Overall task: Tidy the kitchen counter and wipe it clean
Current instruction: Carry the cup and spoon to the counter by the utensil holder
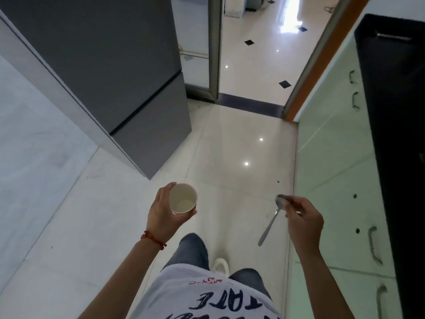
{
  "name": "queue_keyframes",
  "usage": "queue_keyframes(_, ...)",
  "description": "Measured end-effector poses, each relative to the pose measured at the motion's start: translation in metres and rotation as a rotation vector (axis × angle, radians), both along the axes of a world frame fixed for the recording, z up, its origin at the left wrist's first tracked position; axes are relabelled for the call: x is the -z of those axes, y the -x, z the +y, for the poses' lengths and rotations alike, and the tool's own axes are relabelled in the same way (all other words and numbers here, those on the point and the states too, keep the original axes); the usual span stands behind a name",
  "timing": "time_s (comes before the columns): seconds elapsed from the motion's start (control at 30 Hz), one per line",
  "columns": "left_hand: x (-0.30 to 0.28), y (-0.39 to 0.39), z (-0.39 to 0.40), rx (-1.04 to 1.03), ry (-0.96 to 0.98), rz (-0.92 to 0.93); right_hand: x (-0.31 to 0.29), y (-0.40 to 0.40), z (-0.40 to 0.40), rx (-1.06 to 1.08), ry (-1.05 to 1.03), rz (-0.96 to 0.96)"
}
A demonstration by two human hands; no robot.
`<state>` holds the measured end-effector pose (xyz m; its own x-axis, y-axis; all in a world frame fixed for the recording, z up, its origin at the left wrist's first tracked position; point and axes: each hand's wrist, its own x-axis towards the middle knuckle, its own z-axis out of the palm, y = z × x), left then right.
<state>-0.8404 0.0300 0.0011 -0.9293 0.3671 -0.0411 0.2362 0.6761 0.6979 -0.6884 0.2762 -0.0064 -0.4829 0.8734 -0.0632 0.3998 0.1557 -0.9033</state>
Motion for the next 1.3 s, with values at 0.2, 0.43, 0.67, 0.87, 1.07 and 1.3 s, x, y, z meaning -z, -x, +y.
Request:
queue_keyframes(0.2,0.025,0.1,0.024,-0.102,0.027,-0.089,0.016,0.116,0.049,-0.038,-0.062,-0.026)
queue_keyframes(0.43,0.029,0.245,0.092,0.03,0.055,-0.206,0.034,0.211,0.104,0.115,0.048,-0.051)
queue_keyframes(0.67,0.01,0.366,0.215,0.176,-0.023,-0.147,0.035,0.277,0.171,0.221,0.054,-0.085)
queue_keyframes(0.87,0.026,0.428,0.331,0.205,-0.033,-0.107,0.045,0.322,0.265,0.271,0.063,-0.098)
queue_keyframes(1.07,0.042,0.457,0.418,0.215,0.069,-0.132,0.032,0.382,0.373,0.208,0.057,-0.066)
queue_keyframes(1.3,0.041,0.501,0.504,0.221,0.111,-0.135,0.017,0.444,0.467,0.168,0.014,-0.025)
